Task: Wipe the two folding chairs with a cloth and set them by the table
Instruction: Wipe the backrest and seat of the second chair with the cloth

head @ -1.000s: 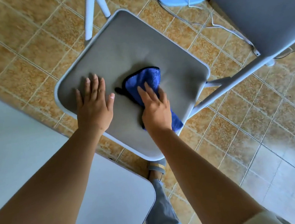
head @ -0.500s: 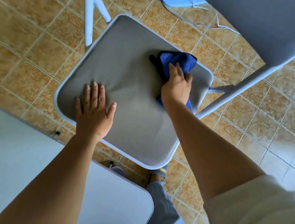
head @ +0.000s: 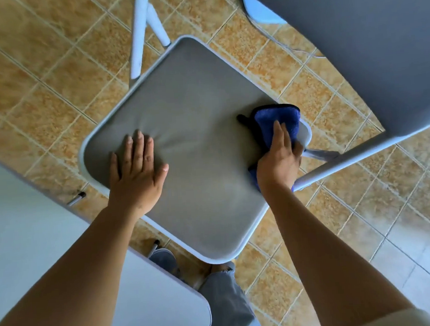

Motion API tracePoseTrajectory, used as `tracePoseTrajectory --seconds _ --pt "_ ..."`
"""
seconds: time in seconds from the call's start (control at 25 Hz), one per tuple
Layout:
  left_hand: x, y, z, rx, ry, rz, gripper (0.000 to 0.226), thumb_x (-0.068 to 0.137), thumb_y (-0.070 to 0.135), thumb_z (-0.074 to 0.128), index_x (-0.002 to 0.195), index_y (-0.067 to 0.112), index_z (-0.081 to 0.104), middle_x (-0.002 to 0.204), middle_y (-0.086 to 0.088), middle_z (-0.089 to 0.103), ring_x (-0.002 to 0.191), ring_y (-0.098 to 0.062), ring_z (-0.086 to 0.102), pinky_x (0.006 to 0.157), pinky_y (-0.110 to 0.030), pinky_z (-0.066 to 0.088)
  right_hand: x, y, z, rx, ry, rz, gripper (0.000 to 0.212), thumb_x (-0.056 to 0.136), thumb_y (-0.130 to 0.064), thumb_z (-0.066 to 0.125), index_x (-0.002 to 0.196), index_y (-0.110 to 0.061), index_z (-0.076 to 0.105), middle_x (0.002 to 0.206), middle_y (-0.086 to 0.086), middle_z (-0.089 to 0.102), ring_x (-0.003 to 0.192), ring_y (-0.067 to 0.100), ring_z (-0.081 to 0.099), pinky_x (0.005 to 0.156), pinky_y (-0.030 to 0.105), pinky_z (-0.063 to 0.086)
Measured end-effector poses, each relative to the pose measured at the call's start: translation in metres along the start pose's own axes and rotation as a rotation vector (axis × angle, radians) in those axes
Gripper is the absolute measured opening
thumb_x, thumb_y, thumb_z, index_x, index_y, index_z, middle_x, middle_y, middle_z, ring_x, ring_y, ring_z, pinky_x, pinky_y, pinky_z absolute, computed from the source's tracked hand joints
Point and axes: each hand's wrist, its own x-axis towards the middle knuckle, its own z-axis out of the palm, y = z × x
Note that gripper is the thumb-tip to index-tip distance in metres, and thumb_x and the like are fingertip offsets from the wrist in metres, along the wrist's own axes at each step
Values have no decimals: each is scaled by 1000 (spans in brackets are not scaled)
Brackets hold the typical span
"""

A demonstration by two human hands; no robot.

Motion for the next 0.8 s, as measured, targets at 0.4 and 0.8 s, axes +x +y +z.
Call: tracePoseTrajectory --seconds 0.4,0.8 --pt "2 1 -2 -57 -33 -9 75 85 61 -1 151 25 -9 158 8 -21 144 -11 -22 114 -39 -15 -35 -76 30 23 -33 -541 70 72 5 30 135 -19 52 144 3 48 120 41 45 95 44 44" --pt "1 1 -8 -84 -54 14 67 96 55 12 149 27 -18 155 8 -29 142 -11 -28 115 -41 -17 29 -56 17 22 62 -106 67 79 6 36 140 -18 44 151 0 39 116 38 42 103 40 37"
